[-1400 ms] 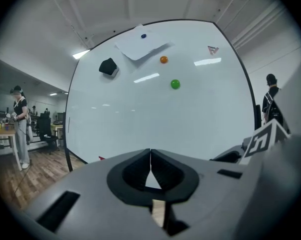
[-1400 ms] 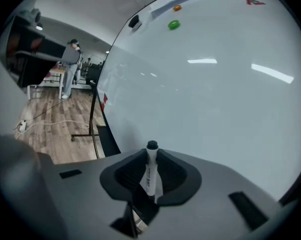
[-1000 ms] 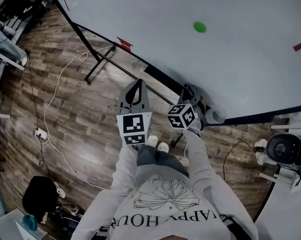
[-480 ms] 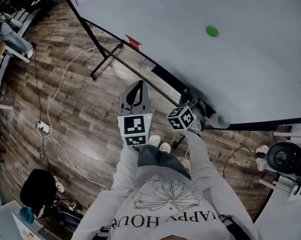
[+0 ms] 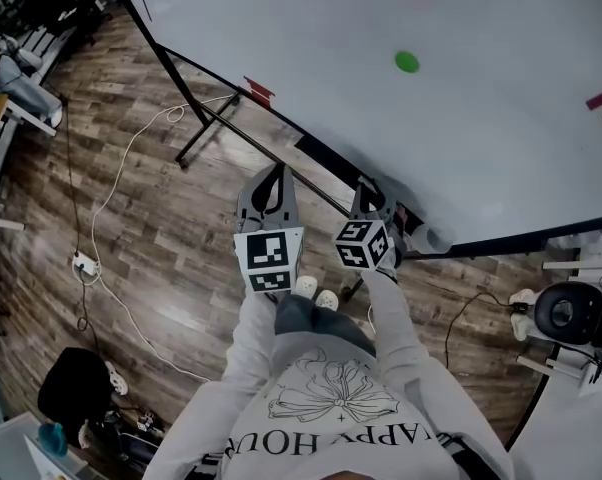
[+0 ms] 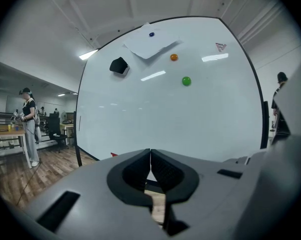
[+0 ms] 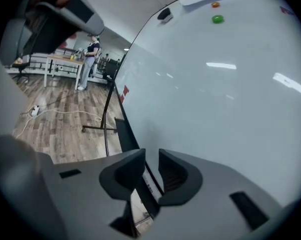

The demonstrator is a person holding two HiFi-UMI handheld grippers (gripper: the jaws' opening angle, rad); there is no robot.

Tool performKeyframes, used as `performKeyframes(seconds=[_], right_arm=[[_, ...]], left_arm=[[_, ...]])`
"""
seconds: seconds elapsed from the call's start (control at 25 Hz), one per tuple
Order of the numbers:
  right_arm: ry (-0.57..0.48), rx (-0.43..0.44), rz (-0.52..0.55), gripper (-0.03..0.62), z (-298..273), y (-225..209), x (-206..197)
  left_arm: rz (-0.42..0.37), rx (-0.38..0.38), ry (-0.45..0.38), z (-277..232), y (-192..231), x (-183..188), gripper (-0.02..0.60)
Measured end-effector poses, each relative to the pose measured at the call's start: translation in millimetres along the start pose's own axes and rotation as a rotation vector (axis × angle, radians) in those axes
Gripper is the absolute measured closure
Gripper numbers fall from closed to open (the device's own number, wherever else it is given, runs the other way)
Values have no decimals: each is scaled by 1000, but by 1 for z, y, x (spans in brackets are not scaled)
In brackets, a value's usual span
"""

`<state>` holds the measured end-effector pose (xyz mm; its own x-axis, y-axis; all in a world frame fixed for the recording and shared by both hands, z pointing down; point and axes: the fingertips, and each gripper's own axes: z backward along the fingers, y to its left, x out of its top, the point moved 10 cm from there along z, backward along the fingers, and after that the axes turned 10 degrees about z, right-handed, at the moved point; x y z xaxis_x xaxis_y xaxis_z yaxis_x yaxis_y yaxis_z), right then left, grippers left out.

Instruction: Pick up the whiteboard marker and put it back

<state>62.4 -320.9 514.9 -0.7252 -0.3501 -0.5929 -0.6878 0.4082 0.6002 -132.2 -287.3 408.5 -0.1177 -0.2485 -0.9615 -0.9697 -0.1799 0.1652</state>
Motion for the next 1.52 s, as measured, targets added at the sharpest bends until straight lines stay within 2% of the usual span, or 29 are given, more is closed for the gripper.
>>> performKeyframes(seconds=[0.36,0.56,0.76,1.0,1.52], right_arm=[[-216,-67,-338,572,71,-52,26],[-343,-134,-456,586,107,-80,33],[-404,-179,-494,591,128,-91,34],[-407,-173,-534,591,135,-90,25],[-411,-192,-548,591,142,-92,21]], left_arm=[[-21,-44,-71,10,-23,22,575],[-38,-66,-113,18,-34,36,575],[-48,-80,-142,25,-43,43,575],[-56,-92,-152,33,-47,46,575],[-61,-90,-156,40,-43,46,575]])
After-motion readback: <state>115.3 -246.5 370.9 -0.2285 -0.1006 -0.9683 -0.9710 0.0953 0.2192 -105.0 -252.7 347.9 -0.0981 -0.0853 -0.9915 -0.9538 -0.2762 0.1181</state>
